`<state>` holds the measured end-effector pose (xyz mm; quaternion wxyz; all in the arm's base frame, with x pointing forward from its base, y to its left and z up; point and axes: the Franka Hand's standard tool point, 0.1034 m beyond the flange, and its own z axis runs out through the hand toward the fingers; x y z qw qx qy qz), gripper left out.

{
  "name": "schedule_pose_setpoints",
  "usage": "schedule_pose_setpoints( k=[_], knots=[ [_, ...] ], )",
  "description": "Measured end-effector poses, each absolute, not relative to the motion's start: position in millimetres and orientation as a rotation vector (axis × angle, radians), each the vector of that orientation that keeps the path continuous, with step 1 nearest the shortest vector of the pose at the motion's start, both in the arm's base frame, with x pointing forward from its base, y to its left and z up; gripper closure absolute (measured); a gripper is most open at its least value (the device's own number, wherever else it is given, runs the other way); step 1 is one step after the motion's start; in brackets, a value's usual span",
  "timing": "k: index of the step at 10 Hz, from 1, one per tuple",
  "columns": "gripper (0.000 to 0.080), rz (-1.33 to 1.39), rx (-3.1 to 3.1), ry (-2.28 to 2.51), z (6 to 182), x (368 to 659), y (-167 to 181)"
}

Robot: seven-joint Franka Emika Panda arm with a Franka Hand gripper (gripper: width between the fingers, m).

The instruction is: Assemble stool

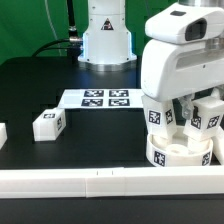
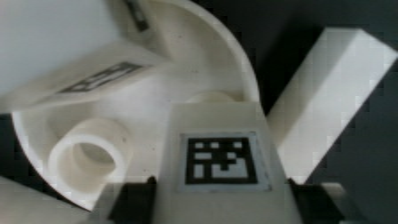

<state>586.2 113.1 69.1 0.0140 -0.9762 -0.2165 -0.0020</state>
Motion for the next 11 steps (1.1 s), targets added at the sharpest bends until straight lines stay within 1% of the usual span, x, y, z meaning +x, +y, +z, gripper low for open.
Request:
schedule_pose_setpoints(
  k=[4,10,11],
  knots=[
    [0.0462,-0.075,-3.109,-0.079,68.4,588.0,121.5],
    [0.0462,-0.061,-3.052,0.520,68.2,588.4,120.2],
    [0.0462,-0.056,-3.007,0.706,67.8,587.7,119.9]
  ],
)
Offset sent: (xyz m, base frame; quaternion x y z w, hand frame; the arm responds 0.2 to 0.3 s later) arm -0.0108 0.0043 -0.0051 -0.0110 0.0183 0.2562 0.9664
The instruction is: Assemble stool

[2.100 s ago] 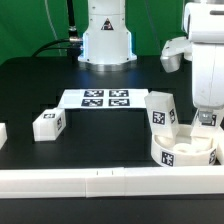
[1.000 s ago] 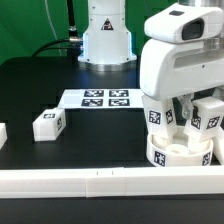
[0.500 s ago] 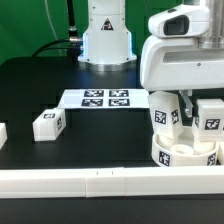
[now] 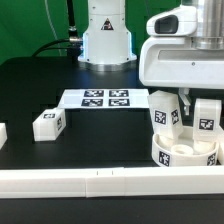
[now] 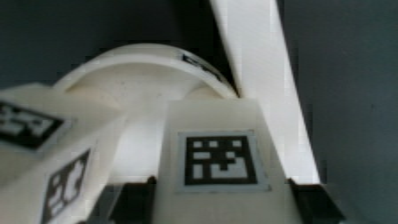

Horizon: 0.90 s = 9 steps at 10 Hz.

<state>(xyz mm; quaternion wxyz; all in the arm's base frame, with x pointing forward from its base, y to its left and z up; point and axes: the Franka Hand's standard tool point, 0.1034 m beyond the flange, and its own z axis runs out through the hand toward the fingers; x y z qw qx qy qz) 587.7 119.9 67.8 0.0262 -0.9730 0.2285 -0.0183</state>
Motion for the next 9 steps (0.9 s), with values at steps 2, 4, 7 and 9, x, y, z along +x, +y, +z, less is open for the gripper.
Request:
schedule_pose_setpoints(
  k=[2,4,7,9],
  knots=[
    [0.0462,-0.036,-2.894,1.029,67.3,586.8,119.3],
    [0.0462,-0.003,-2.720,1.358,66.7,586.4,118.5],
    [0.0462,0.019,-2.477,1.706,66.2,586.1,122.0],
    [0.0462,0.031,-2.403,1.800,66.1,586.2,121.7]
  ],
)
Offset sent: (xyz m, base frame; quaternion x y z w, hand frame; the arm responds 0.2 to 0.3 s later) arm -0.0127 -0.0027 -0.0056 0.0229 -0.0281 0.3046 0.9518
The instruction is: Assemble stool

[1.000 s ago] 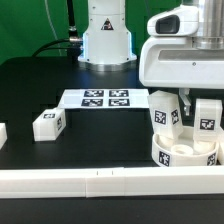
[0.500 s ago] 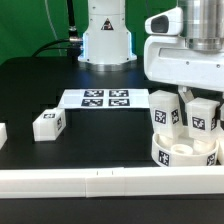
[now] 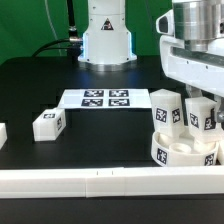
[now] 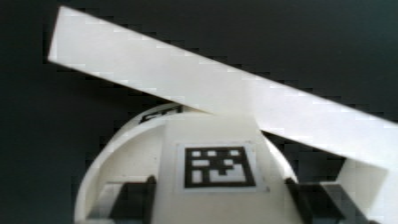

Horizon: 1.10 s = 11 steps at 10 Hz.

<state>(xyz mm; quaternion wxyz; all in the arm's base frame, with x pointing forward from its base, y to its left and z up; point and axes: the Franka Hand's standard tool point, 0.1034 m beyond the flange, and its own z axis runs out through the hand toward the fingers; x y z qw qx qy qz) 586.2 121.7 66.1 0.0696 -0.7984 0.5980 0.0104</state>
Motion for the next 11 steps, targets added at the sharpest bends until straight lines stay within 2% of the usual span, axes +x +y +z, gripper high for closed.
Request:
schedule_pose_setpoints(
  k=[2,7,11],
  knots=[
    [0.0462,0.047,-2.306,1.913,66.0,586.4,122.1],
    [0.0462,0.113,-1.613,2.442,64.5,584.3,119.7],
    [0.0462,0.165,-1.270,2.595,64.3,585.5,119.0]
  ],
)
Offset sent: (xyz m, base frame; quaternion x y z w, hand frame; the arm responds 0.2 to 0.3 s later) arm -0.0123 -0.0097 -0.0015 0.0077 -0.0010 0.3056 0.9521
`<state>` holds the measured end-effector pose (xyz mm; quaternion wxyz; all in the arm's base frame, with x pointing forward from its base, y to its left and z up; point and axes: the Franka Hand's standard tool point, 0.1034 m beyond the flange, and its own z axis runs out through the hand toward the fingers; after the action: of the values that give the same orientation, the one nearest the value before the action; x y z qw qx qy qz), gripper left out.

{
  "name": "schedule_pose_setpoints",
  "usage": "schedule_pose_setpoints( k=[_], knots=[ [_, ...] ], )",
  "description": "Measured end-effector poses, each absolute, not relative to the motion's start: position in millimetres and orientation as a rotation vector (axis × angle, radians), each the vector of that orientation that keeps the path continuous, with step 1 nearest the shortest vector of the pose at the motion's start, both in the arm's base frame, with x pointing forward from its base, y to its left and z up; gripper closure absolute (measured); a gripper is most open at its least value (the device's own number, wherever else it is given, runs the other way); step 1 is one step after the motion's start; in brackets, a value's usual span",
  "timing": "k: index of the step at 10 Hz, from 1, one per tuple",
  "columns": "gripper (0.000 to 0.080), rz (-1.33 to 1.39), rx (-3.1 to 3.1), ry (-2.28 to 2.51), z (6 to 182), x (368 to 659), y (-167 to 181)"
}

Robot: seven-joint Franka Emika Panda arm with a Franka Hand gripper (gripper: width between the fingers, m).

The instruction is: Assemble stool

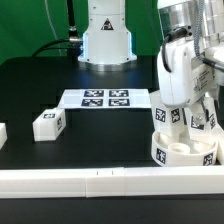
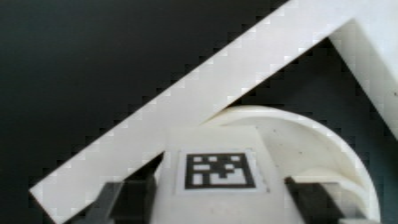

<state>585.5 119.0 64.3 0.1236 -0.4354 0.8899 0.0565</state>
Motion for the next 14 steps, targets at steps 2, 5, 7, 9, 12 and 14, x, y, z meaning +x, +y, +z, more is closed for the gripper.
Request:
schedule_pose_setpoints(
  k=[2,5,7,9,12,14],
  knots=[
    [0.0378,0.169,-1.279,2.587,63.7,585,120],
    [0.0163,0.161,-1.316,2.525,88.0,588,123],
    [0.0154,0.157,-1.327,2.492,105.1,589,129],
    [0.0151,0.128,-1.488,2.404,100.1,588,127],
    [0.0151,0.055,-1.894,2.137,97.5,586,133],
    [0.0151,0.025,-2.189,1.850,101.8,588,140]
  ],
)
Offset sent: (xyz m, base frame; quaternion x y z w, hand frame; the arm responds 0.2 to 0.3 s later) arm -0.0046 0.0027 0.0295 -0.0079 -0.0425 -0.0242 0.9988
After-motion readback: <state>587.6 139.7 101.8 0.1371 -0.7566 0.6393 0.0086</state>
